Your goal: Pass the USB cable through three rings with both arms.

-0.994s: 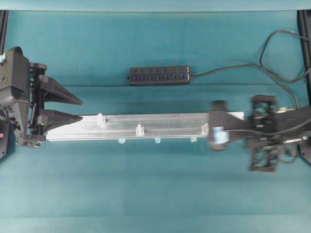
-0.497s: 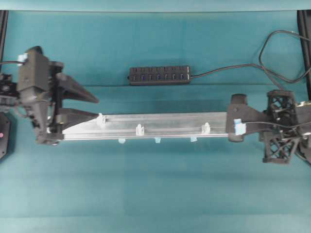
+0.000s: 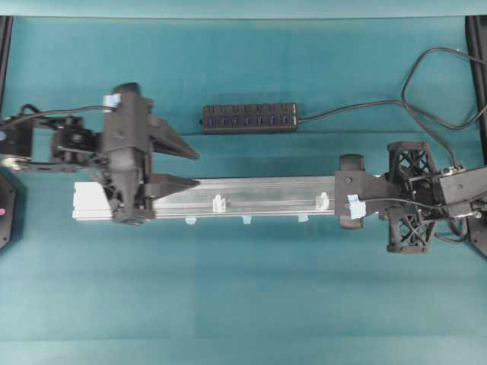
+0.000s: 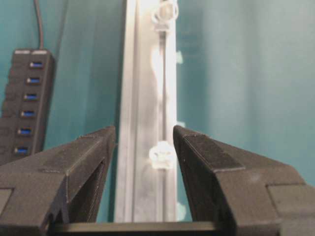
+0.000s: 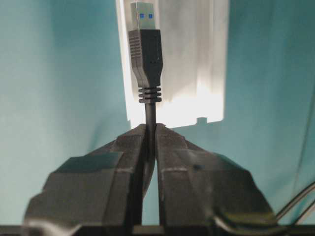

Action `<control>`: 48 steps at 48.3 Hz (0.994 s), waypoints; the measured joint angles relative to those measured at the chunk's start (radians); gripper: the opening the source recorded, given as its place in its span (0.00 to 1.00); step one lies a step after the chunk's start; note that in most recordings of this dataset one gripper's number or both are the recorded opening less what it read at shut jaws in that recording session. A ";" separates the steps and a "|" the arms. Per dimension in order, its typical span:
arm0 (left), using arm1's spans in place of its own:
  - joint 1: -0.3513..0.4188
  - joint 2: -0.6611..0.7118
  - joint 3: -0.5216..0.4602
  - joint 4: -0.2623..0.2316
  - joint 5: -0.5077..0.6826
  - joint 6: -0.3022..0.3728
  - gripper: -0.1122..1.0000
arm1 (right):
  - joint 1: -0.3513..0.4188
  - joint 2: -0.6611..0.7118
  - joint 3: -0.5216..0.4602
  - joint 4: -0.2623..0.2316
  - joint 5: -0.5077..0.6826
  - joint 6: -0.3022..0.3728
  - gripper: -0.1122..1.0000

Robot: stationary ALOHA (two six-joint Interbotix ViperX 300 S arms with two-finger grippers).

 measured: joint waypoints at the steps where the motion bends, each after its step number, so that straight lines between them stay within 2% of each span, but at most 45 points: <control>1: 0.000 0.006 -0.002 0.000 0.000 0.000 0.65 | 0.000 -0.002 0.000 -0.002 -0.002 0.000 0.02; 15: 0.003 0.041 -0.012 0.000 -0.002 0.000 0.65 | 0.000 -0.005 0.002 -0.028 -0.091 0.000 0.02; 32: 0.020 0.057 -0.014 0.000 -0.002 0.000 0.65 | 0.000 -0.006 0.003 -0.046 -0.123 0.000 0.02; 48: 0.023 0.123 -0.023 0.000 -0.044 0.002 0.65 | -0.003 -0.009 0.043 -0.064 -0.249 0.000 0.02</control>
